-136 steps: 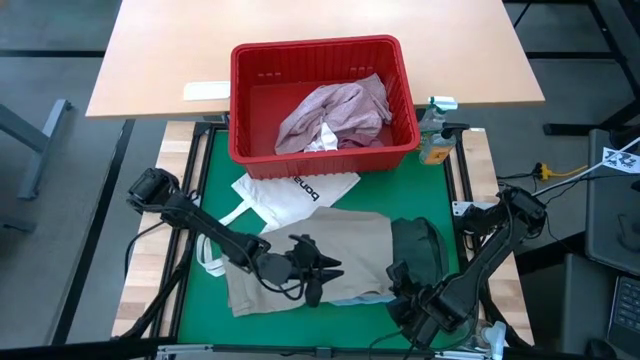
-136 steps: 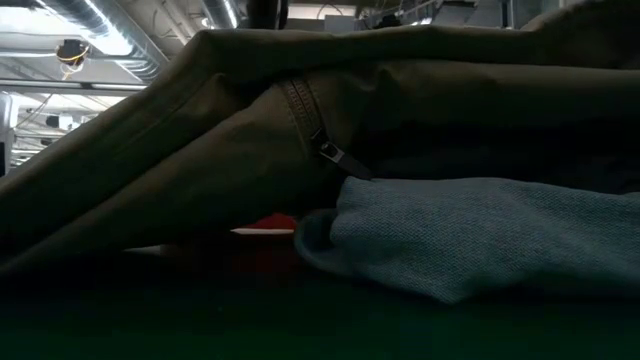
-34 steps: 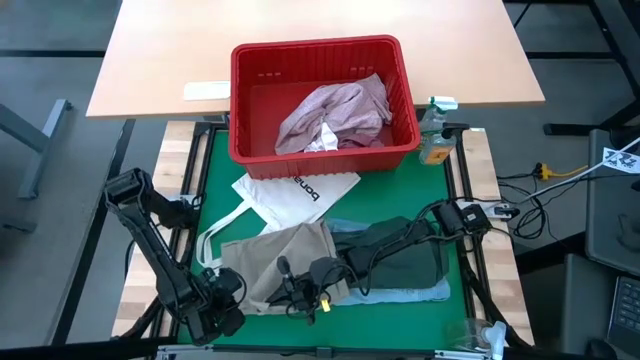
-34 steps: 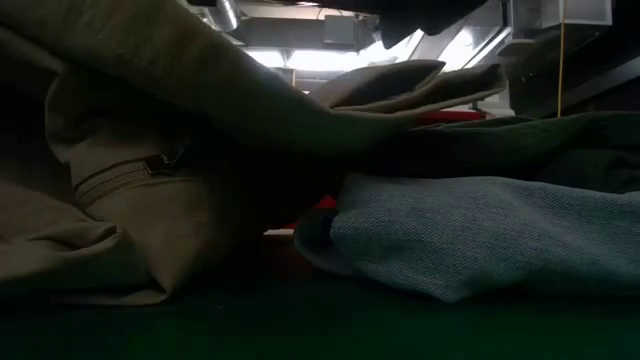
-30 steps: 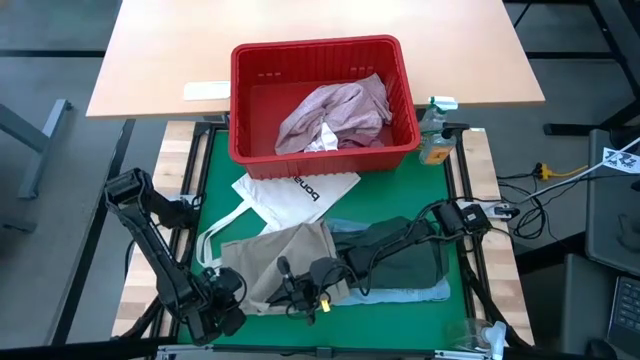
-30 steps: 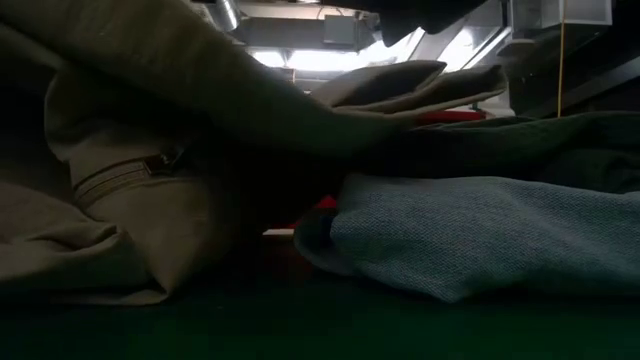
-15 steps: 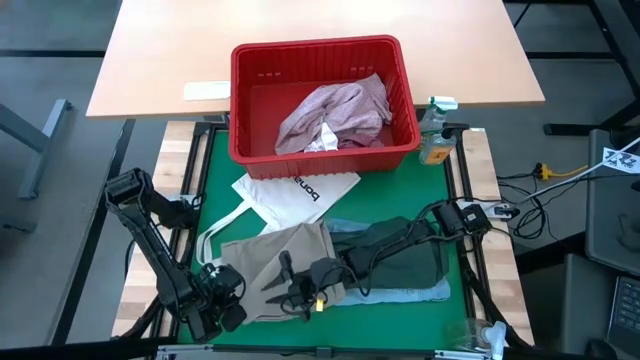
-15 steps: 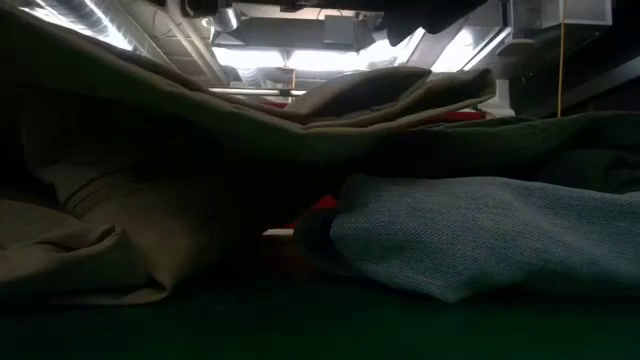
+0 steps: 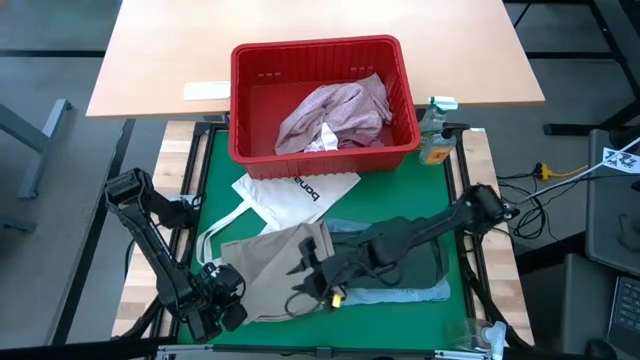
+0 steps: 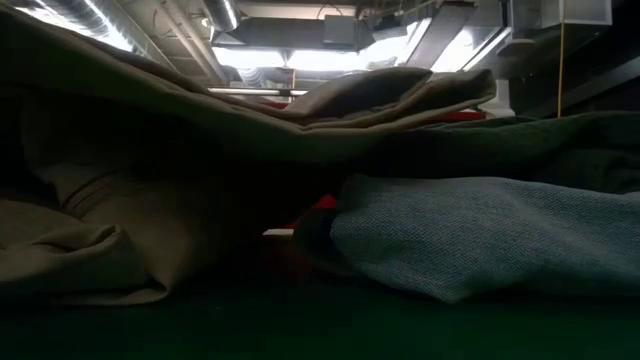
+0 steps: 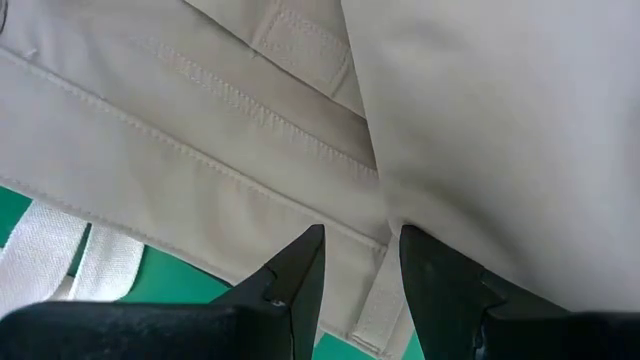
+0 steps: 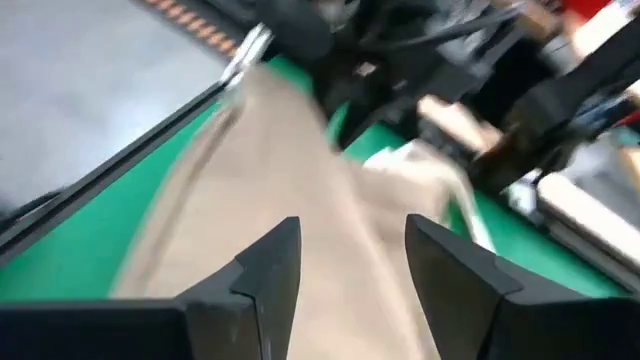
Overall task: Fold laundry
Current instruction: Fold the gray shorts
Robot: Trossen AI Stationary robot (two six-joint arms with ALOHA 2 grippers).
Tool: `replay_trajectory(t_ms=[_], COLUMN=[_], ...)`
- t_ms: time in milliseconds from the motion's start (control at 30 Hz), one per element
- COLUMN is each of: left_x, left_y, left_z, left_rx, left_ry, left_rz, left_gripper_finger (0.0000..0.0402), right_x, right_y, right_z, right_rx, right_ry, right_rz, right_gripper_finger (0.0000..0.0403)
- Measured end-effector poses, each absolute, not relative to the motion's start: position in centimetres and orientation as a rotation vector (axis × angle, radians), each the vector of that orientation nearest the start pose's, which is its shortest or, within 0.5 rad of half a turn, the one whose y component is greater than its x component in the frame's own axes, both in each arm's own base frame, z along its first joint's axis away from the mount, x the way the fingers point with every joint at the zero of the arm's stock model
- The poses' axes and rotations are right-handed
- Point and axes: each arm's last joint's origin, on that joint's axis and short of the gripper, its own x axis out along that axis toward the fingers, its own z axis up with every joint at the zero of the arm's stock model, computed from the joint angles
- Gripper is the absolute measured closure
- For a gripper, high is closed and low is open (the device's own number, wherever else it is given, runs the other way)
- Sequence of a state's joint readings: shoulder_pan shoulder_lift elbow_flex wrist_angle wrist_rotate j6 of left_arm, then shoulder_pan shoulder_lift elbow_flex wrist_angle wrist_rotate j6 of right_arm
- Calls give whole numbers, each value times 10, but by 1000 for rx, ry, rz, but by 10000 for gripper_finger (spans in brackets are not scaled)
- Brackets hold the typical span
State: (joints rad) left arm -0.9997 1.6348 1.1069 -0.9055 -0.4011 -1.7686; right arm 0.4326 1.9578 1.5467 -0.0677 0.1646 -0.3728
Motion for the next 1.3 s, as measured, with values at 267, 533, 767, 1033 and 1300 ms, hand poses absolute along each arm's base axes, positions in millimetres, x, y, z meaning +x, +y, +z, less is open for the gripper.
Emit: replay_trajectory(t_ms=[267, 533, 767, 1033, 1300], left_x=[167, 167, 167, 167, 167], left_y=[-239, -239, -239, -239, -239], left_z=[202, 202, 202, 202, 202], left_rx=[-623, -623, -623, -658, -677], left_ry=[1053, 1049, 1049, 1040, 1034], left_rz=[534, 535, 535, 557, 569], left_gripper_finger=[276, 276, 276, 276, 276], right_x=[365, 336, 327, 326, 327], right_y=[208, 227, 235, 236, 233], right_z=[254, 238, 237, 230, 222], right_rx=[-600, -705, -869, -1081, -1212], right_ry=[729, 907, 894, 846, 817], right_rz=[484, 581, 660, 717, 679], right_gripper_finger=[221, 221, 221, 221, 221])
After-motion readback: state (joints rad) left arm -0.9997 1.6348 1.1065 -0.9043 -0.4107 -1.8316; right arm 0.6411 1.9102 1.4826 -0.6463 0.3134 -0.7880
